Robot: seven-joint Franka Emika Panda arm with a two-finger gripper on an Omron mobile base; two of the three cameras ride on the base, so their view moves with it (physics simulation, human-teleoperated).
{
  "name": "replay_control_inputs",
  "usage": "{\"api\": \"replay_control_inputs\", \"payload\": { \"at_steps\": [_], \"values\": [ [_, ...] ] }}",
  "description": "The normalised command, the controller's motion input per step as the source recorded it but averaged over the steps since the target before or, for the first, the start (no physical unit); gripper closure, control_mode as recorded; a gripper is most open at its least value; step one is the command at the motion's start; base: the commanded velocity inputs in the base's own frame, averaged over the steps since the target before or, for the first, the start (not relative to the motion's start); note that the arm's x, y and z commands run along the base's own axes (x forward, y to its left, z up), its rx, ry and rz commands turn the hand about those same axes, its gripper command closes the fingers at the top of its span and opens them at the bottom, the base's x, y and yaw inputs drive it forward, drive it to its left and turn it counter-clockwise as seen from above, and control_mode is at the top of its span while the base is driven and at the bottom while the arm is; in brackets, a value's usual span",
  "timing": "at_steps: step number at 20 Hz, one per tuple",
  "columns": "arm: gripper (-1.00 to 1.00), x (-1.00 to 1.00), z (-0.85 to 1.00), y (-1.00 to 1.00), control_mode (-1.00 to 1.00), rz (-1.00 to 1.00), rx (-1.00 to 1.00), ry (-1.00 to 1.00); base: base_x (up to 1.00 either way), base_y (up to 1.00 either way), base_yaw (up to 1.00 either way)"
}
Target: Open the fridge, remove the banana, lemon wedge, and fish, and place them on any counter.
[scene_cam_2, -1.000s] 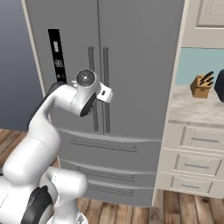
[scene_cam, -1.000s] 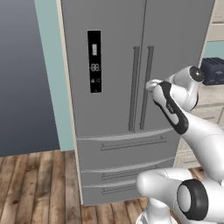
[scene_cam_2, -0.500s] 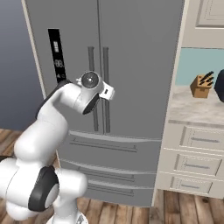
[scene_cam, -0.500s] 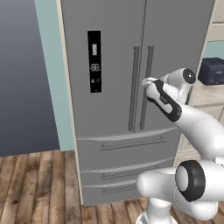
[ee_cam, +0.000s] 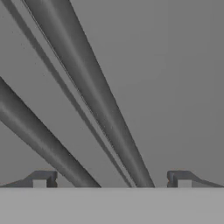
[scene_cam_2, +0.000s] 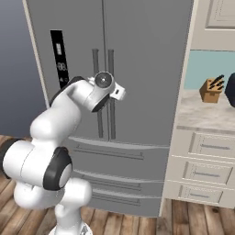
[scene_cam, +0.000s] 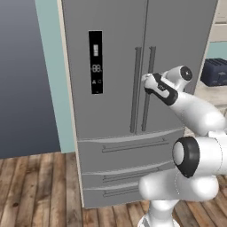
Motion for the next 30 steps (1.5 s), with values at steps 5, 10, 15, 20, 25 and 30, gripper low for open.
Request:
{"api": "replay_control_inputs", "payload": {
  "at_steps": [5, 10, 15, 20, 25, 30],
  "values": [
    [-1.0, 0.53, -0.06, -0.09, -1.0, 0.0, 0.03, -0.02, 0.0, 0.0, 0.0],
    [-1.0, 0.51, -0.13, 0.0, -1.0, 0.0, 0.02, -0.04, 0.0, 0.0, 0.0],
    [-1.0, 0.54, -0.17, 0.0, -1.0, 0.0, 0.01, -0.03, 0.0, 0.0, 0.0],
    [-1.0, 0.55, -0.1, -0.02, -1.0, 0.0, 0.03, 0.0, 0.0, 0.0, 0.0],
    [1.0, 0.12, -0.01, 0.0, -1.0, 0.0, 0.0, 0.0, 0.0, 0.0, 0.0],
    [1.0, -0.09, 0.0, 0.0, -1.0, 0.0, 0.0, 0.0, 0.0, 0.0, 0.0]
  ]
}}
